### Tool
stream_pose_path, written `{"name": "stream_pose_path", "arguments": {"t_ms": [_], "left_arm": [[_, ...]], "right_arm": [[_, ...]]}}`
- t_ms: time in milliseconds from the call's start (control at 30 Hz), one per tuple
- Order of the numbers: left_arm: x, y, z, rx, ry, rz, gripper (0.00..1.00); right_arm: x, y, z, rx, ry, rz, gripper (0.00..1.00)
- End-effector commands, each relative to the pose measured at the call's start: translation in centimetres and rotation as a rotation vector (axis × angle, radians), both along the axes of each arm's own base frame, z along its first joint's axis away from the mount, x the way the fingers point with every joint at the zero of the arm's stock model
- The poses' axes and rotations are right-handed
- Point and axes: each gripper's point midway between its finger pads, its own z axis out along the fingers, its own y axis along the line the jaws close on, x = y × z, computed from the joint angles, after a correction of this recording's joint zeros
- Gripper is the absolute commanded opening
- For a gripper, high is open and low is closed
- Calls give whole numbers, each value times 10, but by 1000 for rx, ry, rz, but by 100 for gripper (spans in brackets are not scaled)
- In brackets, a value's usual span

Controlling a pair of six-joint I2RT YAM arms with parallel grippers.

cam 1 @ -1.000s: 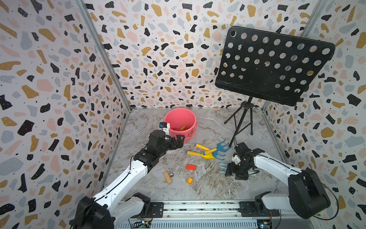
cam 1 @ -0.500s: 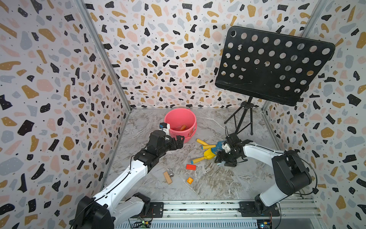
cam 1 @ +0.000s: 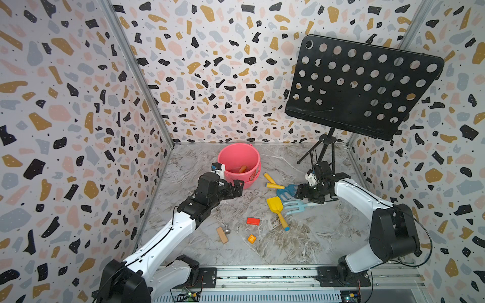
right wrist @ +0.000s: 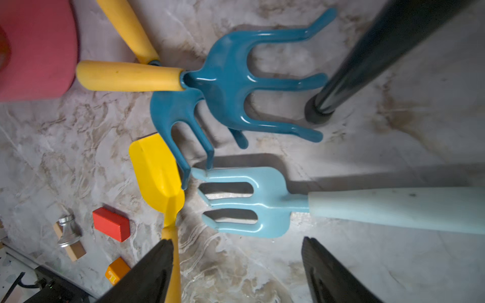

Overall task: Organize the gardening tools
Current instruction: Pick up the gardening tool from the center of the board.

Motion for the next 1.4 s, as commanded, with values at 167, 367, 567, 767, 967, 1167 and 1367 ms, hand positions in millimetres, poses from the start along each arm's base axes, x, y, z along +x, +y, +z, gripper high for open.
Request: {"name": "stream_pose_path", "arguments": {"t_ms": [167, 367, 567, 767, 967, 1167, 1367], "left_arm": [[1, -2, 17, -8, -53, -9, 99], [-1, -1, 17, -5, -56, -13, 99], [0, -2, 17, -10, -57, -13, 99], [-1, -2, 20, -14, -63, -15, 100], [-2, -2, 22, -23, -67, -14, 99], [-3, -3, 26, -37, -71, -16, 99], [-3, -4, 31, -48, -80, -20, 99]], "right_arm": [[23, -20, -24, -81, 15, -4, 85], [14, -30, -40, -115, 55, -6, 84], [-8, -37, -45, -132, 80, -27, 83], [-40, -43, -42, -126, 147, -88, 81], [-86, -41, -46, -82, 255, -89, 78], [-121, -35, -48, -17, 330, -96, 77], [-143, -38, -42, -61, 350, -90, 73]]}}
